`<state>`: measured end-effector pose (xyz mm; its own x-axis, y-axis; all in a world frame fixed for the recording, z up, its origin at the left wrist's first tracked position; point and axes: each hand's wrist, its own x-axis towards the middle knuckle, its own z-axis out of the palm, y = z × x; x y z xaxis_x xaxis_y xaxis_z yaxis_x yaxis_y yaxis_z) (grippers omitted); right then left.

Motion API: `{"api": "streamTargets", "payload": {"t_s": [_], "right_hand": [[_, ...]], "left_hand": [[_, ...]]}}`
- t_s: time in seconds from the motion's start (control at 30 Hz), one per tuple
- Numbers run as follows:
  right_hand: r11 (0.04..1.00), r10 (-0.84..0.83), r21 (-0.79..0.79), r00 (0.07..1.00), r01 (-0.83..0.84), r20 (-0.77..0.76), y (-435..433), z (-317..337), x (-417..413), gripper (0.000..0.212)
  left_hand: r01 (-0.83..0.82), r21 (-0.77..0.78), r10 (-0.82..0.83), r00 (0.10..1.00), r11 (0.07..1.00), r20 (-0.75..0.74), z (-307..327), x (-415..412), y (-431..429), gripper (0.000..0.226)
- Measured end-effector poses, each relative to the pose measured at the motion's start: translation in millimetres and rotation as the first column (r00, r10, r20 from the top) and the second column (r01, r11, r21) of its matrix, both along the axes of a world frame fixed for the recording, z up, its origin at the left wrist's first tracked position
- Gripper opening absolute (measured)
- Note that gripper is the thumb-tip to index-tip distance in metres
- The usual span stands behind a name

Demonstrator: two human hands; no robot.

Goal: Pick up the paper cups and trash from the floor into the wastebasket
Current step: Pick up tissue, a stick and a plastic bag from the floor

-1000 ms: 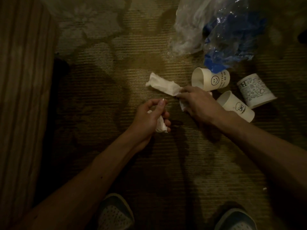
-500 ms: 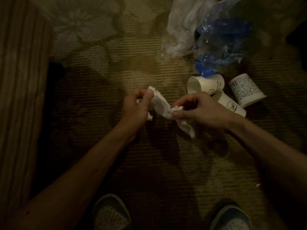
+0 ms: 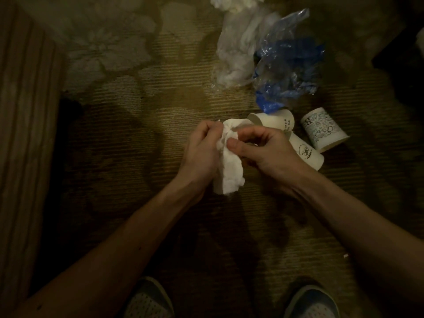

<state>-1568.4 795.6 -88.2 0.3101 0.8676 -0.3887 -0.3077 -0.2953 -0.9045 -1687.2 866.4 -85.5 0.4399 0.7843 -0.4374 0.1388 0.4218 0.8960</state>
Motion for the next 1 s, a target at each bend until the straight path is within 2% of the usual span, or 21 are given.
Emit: {"api": "streamTargets", "payload": {"t_s": [0.13, 0.23, 0.3, 0.37, 0.43, 0.5, 0.6, 0.7, 0.77, 0.83, 0.9, 0.93, 1.0], "right_hand": [[0.995, -0.097, 0.034, 0.976, 0.092, 0.195, 1, 3, -7, 0.029], [0.987, -0.160, 0.050, 0.960, 0.153, 0.228, 0, 4, -11, 0.029], [0.982, -0.189, 0.042, 0.960, 0.184, 0.208, -2, 5, -14, 0.021], [0.985, -0.165, 0.066, 0.976, 0.157, 0.142, -6, 7, -17, 0.019], [0.990, -0.104, 0.106, 0.992, 0.097, 0.069, -10, 8, -18, 0.025], [0.993, -0.045, 0.113, 0.997, 0.038, 0.058, -16, 8, -15, 0.030], [0.998, 0.002, 0.062, 0.987, -0.012, 0.162, -21, 5, -9, 0.029], [0.996, 0.056, 0.050, 0.977, -0.068, 0.208, -22, 7, 2, 0.020], [0.998, 0.042, 0.031, 0.948, -0.055, 0.316, -16, 11, 20, 0.015], [0.992, -0.099, -0.014, 0.838, 0.126, 0.537, -6, 11, 46, 0.014], [0.938, -0.260, 0.036, 0.634, 0.344, 0.728, 7, 12, 73, 0.049], [0.923, -0.297, 0.093, 0.539, 0.372, 0.789, 14, 13, 83, 0.069], [0.951, -0.240, 0.131, 0.398, 0.282, 0.886, 31, 15, 99, 0.098]], "left_hand": [[-0.063, 0.059, 0.062, 0.998, 0.996, 0.013, 1, 2, -6, 0.019], [-0.078, 0.073, 0.076, 0.996, 0.994, 0.041, 2, 6, -11, 0.013], [-0.074, 0.069, 0.070, 0.996, 0.995, 0.053, 2, 8, -13, 0.020], [-0.069, 0.061, 0.066, 0.996, 0.996, 0.064, 2, 10, -12, 0.031], [-0.072, 0.084, 0.069, 0.997, 0.994, 0.041, 2, 11, -9, 0.036], [-0.073, 0.089, 0.069, 0.996, 0.993, 0.049, 0, 12, -6, 0.039], [-0.015, 0.147, 0.010, 0.999, 0.989, 0.040, -2, 15, -7, 0.039], [0.063, 0.317, -0.060, 0.998, 0.946, -0.017, -6, 19, -8, 0.031], [0.056, 0.378, -0.038, 0.998, 0.924, -0.056, -7, 20, 0, 0.031], [0.035, 0.394, 0.003, 0.995, 0.918, -0.098, -8, 23, 12, 0.037], [0.032, 0.390, 0.030, 0.988, 0.920, -0.153, -6, 29, 23, 0.040], [0.038, 0.390, 0.037, 0.982, 0.920, -0.183, -4, 33, 27, 0.042], [0.062, 0.400, 0.027, 0.976, 0.914, -0.214, 1, 41, 33, 0.045]]}}
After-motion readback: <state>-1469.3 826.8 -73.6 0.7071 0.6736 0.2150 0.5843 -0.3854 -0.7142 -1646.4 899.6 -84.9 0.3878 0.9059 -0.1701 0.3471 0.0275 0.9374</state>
